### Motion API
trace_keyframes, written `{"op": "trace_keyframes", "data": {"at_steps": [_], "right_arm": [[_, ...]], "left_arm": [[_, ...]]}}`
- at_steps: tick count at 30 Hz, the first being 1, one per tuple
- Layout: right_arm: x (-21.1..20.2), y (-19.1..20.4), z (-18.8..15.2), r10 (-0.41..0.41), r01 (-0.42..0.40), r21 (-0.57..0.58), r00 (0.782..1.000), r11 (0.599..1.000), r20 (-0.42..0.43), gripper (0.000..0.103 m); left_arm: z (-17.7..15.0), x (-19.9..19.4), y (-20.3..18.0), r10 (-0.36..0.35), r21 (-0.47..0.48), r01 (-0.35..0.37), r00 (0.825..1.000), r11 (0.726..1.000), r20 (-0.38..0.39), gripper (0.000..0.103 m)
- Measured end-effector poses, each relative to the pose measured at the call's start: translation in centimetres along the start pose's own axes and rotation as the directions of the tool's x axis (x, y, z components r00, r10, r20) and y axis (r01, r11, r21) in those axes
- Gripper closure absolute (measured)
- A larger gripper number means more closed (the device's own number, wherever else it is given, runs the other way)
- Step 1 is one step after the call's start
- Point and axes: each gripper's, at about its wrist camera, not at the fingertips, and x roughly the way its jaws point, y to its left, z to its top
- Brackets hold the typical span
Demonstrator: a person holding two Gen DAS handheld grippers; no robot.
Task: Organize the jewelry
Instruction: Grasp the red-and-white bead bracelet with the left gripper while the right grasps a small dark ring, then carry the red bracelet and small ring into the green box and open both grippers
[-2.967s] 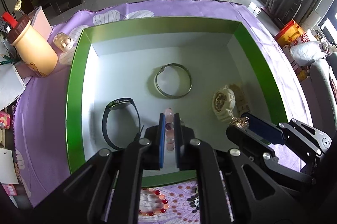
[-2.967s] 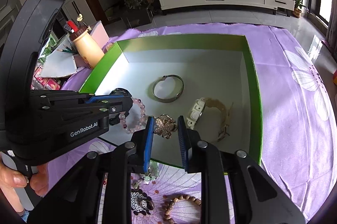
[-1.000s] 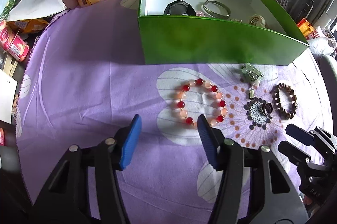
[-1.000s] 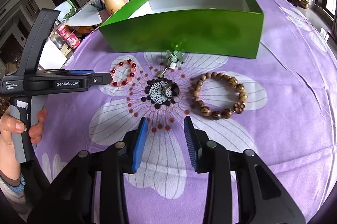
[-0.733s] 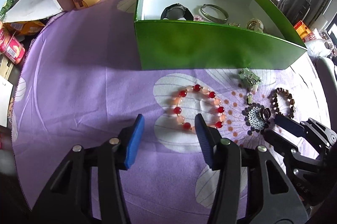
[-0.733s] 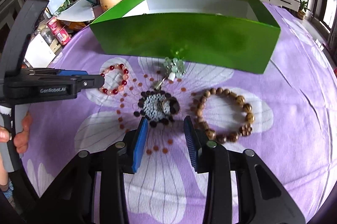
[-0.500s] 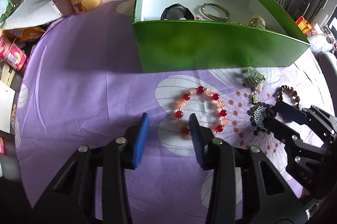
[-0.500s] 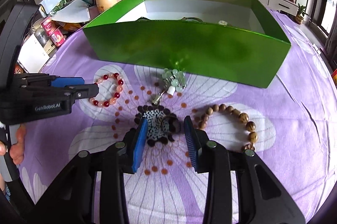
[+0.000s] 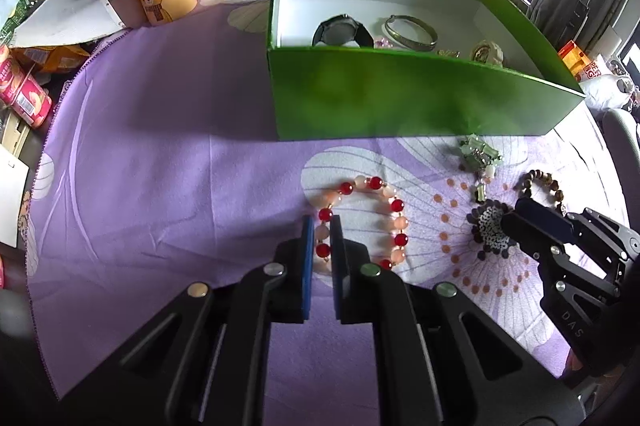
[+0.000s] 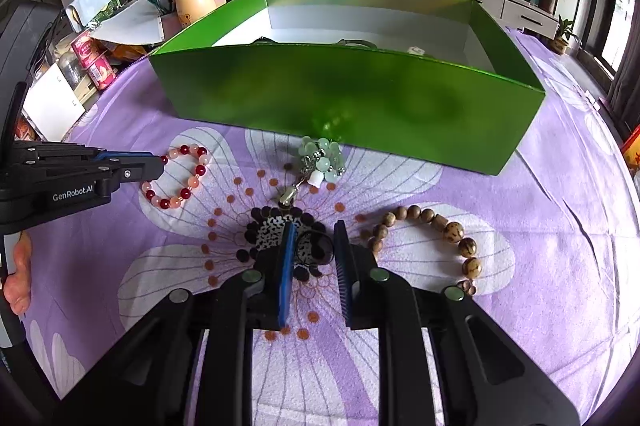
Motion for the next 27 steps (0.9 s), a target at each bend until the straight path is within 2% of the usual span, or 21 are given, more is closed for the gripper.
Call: {"op": "trace_keyframes", "data": {"at_steps": [14,27], "right_arm": [[-4.3,-1.0,0.0,0.040,-0.044,0.050,0.996,0.998,0.082,0.084],[-7.5,-1.5,1.8,0.041,-0.047,0.040,0.988,0.998,0.149,0.084]], "left_arm": [[1.6,-4.8,-1.1,-0.056,0.020,0.055,0.995,0.998,0.080,0.096],[3.8,-8.2,-3.2,-0.068,0.066,0.060,0.990,0.996,0.127,0.096]]}}
